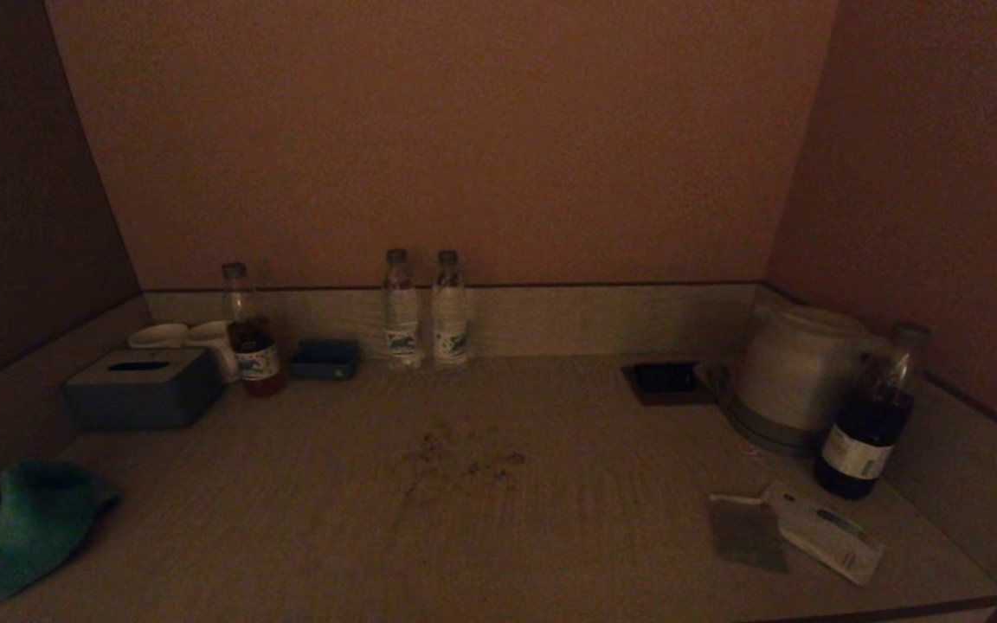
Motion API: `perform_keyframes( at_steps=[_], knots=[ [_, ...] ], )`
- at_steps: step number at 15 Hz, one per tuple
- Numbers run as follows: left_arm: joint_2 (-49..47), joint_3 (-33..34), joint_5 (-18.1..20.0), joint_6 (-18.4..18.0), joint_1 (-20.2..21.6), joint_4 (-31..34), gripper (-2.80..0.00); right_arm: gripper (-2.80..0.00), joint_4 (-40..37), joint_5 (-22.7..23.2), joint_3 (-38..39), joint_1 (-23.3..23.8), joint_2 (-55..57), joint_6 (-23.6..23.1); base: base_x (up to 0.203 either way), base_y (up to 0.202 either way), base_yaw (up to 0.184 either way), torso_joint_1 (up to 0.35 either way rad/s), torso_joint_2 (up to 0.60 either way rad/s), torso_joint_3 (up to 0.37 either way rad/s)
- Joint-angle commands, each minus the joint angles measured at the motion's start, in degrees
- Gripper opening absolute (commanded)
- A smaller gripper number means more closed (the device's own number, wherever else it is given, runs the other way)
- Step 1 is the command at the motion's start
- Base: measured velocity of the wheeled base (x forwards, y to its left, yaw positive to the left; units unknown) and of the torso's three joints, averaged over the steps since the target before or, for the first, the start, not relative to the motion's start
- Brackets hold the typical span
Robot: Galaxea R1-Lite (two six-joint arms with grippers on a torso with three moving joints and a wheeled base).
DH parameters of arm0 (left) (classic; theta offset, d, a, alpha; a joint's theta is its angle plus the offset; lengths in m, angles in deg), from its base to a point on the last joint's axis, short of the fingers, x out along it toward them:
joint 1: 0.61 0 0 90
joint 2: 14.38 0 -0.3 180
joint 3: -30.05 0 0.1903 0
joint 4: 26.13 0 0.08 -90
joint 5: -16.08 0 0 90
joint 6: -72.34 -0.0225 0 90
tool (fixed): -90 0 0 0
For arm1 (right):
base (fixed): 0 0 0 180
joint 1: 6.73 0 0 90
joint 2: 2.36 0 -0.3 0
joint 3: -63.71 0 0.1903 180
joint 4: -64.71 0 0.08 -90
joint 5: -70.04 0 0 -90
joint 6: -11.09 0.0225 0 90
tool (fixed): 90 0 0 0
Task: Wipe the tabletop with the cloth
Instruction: Pick up the tablecloth
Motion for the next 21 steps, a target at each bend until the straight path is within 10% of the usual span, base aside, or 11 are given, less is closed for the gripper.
perform_keyframes(
  at_steps=[1, 9, 21],
  knots=[
    [0.0, 0.0, -0.1, 0.1, 0.0, 0.1, -2.80, -2.80, 0.0, 0.0, 0.0, 0.0, 0.0, 0.0, 0.000, 0.000, 0.000, 0.000, 0.00, 0.000],
    [-5.1, -9.9, -3.8, 1.3, 0.1, 4.0, -2.80, -2.80, 0.0, 0.0, 0.0, 0.0, 0.0, 0.0, 0.000, 0.000, 0.000, 0.000, 0.00, 0.000],
    [-85.6, -49.5, -35.8, 16.1, 2.4, 13.2, -2.80, -2.80, 0.0, 0.0, 0.0, 0.0, 0.0, 0.0, 0.000, 0.000, 0.000, 0.000, 0.00, 0.000]
  ],
)
